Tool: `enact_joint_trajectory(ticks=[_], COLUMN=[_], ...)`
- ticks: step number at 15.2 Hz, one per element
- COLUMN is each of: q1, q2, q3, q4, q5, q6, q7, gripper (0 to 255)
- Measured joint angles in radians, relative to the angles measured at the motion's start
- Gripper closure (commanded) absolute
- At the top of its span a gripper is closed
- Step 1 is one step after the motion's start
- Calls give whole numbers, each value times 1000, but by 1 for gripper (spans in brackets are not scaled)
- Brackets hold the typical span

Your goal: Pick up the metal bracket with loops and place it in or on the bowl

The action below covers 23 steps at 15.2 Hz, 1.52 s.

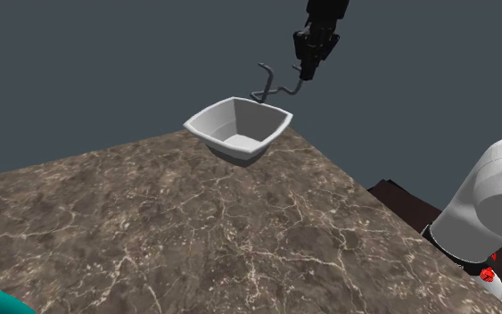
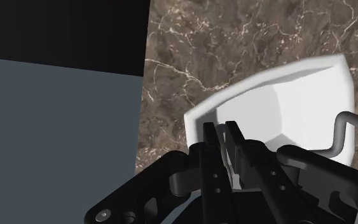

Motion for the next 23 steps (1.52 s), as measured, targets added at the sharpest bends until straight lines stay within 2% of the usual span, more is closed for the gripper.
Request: enact_joint_trajectory(ticks=[9,23], q1=[6,10], q2=[338,348], q3=[53,59], q4=[309,149], q5=[-32,-28], q6=[34,204], q7=[68,56], gripper=[255,255])
